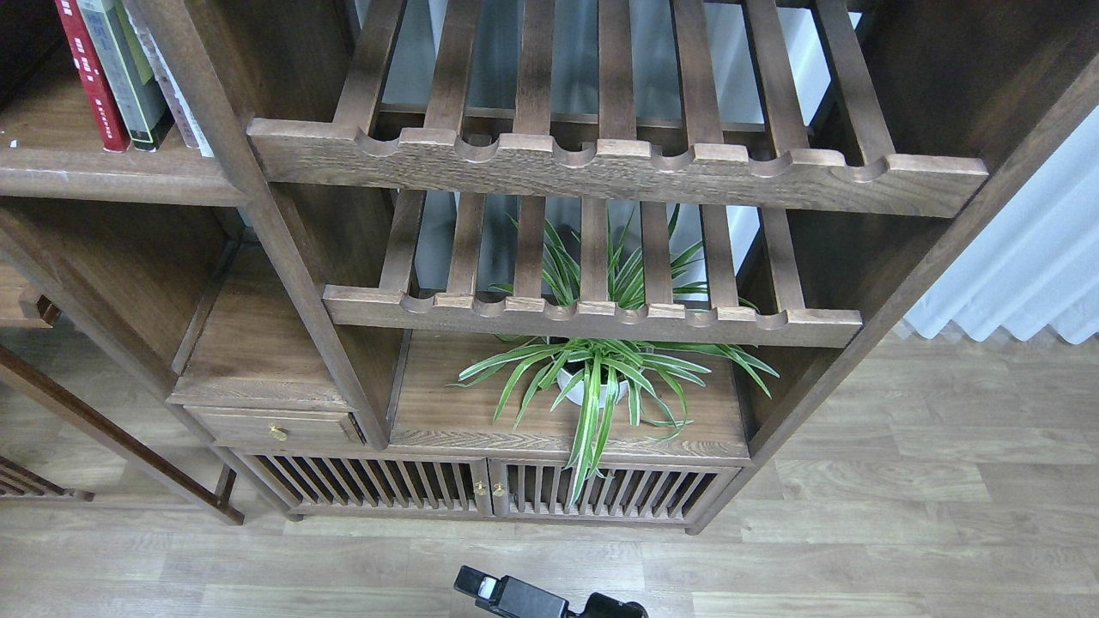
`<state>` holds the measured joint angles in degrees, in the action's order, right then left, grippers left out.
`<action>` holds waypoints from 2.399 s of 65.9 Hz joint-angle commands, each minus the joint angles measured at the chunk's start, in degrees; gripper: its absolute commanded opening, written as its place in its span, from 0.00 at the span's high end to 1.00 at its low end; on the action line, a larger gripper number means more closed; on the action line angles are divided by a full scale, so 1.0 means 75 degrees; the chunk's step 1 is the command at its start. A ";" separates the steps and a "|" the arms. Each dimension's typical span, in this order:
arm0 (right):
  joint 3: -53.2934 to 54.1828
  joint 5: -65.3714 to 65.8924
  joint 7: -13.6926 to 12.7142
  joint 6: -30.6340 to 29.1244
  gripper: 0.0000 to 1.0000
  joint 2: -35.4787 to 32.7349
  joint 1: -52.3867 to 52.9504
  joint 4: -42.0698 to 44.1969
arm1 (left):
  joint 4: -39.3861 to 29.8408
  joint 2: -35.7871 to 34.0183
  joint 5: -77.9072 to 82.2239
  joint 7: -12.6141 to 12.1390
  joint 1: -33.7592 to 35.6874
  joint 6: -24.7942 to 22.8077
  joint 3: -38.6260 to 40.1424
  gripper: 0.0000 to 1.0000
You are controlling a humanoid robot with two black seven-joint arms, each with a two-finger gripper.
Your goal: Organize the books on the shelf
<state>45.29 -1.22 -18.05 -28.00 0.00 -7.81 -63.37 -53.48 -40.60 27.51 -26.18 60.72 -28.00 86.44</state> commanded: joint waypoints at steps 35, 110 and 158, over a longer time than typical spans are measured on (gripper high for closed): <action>0.0067 -0.0001 0.0004 0.0000 0.00 0.0000 -0.0002 -0.0012 | 0.1119 0.0679 -0.0106 0.0092 0.0997 0.0000 -0.0908 0.59; 0.0723 -0.0411 0.0602 0.0000 0.00 0.0000 0.0420 -0.0270 | -0.1213 -0.0176 -0.1723 0.0116 -0.1510 0.0000 0.0264 0.53; 0.1063 -0.0411 0.0590 0.0000 0.00 0.0000 0.0537 -0.0621 | -0.3334 -0.0212 -0.2871 0.0151 -0.5202 0.0000 0.1342 0.54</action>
<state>52.84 -4.31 -13.58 -28.00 0.00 -3.83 -67.98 -76.65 -42.56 6.24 -25.30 24.77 -28.00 95.61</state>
